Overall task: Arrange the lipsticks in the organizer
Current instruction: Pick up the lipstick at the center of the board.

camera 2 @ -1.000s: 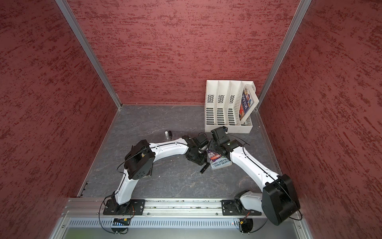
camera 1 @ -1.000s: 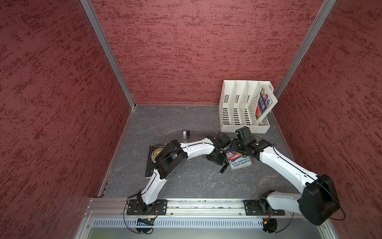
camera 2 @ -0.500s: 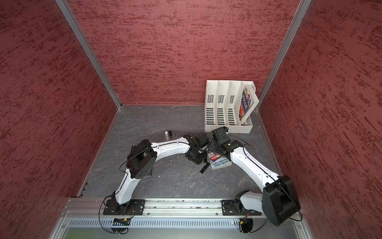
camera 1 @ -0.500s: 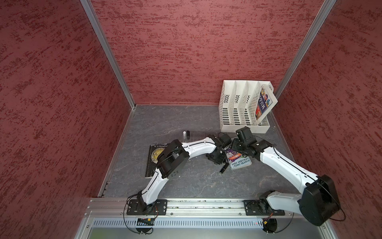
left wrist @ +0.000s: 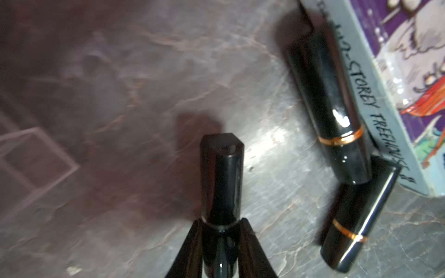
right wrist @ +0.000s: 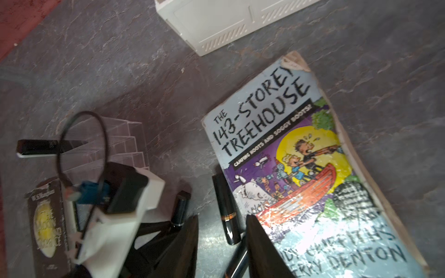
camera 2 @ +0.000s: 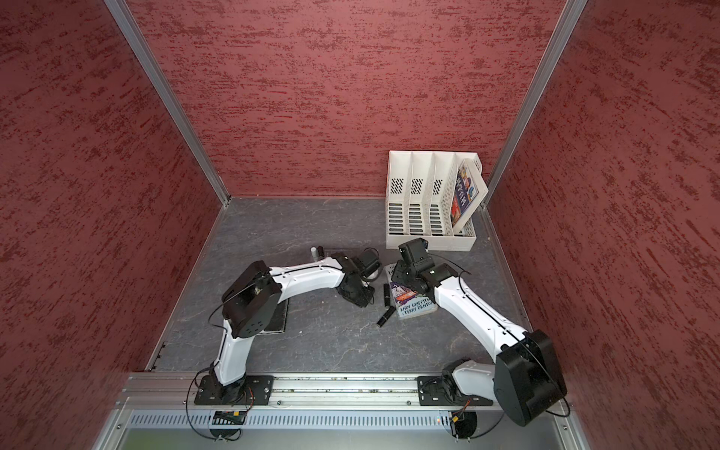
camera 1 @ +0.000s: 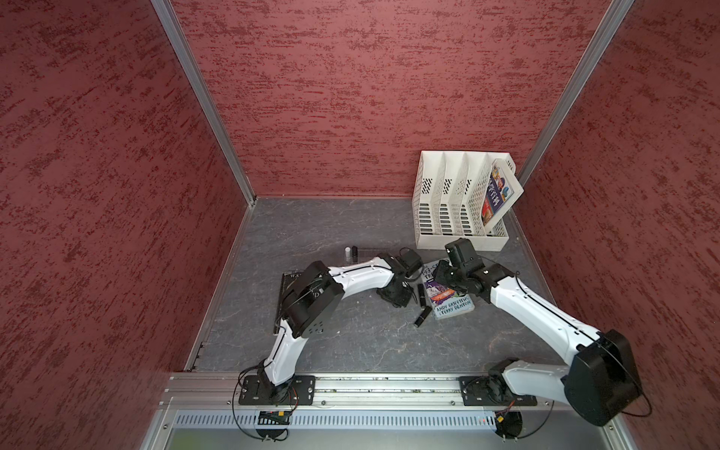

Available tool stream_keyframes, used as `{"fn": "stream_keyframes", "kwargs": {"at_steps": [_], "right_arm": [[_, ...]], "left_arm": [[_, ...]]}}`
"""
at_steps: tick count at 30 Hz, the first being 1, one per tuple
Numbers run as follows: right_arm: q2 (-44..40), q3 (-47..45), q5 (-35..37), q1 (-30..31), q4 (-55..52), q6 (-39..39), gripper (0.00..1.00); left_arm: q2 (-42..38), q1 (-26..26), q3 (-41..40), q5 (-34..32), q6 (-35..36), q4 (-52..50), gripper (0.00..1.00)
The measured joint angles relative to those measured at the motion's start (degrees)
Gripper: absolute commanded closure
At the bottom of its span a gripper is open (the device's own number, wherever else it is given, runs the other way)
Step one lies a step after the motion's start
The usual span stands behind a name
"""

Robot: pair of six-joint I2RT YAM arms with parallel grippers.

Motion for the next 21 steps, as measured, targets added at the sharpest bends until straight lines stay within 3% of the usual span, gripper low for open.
{"fn": "stream_keyframes", "kwargs": {"at_steps": [5, 8, 15, 21], "right_arm": [[0.7, 2.5, -12.2, -0.2, 2.5, -0.5, 0.57], [2.6, 6.4, -19.8, 0.4, 4.5, -0.5, 0.53], [5.7, 13.9, -29.5, 2.4, 6.6, -0.7, 0.52], [9.1, 17.0, -31.6, 4.6, 6.6, -1.6, 0.57]], "left_arm": [[-21.8, 9.8, -18.8, 8.0, 1.8, 16.2, 0.8], [-31.2, 12.9, -26.2, 14.1, 3.3, 26.8, 0.79], [-33.7, 15.0, -31.2, 24.8, 5.6, 37.7, 0.8], [-33.7, 14.9, -31.3, 28.3, 5.9, 40.6, 0.8]]}}
